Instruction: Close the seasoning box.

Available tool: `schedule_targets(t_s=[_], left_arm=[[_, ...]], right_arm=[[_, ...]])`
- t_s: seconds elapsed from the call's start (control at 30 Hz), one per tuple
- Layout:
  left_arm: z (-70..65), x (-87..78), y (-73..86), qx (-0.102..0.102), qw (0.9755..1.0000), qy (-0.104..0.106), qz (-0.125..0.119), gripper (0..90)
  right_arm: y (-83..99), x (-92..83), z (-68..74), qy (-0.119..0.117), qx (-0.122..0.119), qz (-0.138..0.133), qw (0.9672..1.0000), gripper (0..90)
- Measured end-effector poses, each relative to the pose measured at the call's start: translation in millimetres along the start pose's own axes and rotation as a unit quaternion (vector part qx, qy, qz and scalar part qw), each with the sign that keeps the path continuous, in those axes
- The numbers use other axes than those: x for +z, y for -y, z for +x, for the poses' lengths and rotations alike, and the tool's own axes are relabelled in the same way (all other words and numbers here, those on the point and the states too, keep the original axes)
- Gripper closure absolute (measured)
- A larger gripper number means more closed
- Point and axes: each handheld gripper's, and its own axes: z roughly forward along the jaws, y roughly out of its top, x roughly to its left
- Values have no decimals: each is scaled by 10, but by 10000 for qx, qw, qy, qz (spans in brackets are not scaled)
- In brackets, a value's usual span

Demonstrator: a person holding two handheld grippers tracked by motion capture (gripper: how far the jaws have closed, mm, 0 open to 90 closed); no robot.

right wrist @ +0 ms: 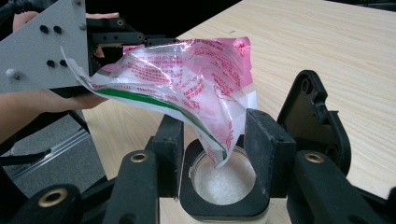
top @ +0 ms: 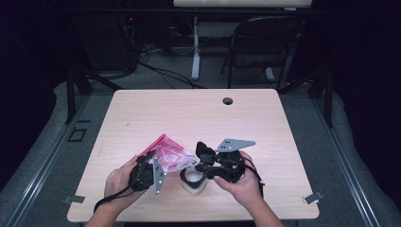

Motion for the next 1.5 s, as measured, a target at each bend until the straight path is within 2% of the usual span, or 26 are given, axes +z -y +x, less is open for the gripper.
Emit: schedule_targets(t_s=[0.1, 0.13, 0.43, 0.77, 0.93, 1.23, 1.5], left_arm=[[18, -5, 6, 20, 10000, 2, 24, 770], [13, -1, 11, -56, 10000, 9, -6, 770], [3, 8, 35, -193, 9998, 95, -17, 771], [91, -15, 74, -682, 9969, 368, -102, 771], [110, -20, 101, -805, 9958, 412, -140, 771], [143, 4, 176, -1115, 9917, 634, -131, 771], [170, 29, 230, -1462, 9857, 809, -195, 771]], right_arm=[[-2, -4, 1, -12, 10, -15, 10000, 585], [-3, -7, 2, -15, 13, -12, 10000, 585], [-12, -42, -6, -16, 38, -28, 10000, 583], [-24, -83, -6, -5, 0, -99, 10000, 576], [-23, -83, -1, -2, -8, -109, 9999, 565], [-15, -71, 5, 20, -28, -150, 9999, 557], [-10, -64, 8, -5, -27, -128, 9999, 554]])
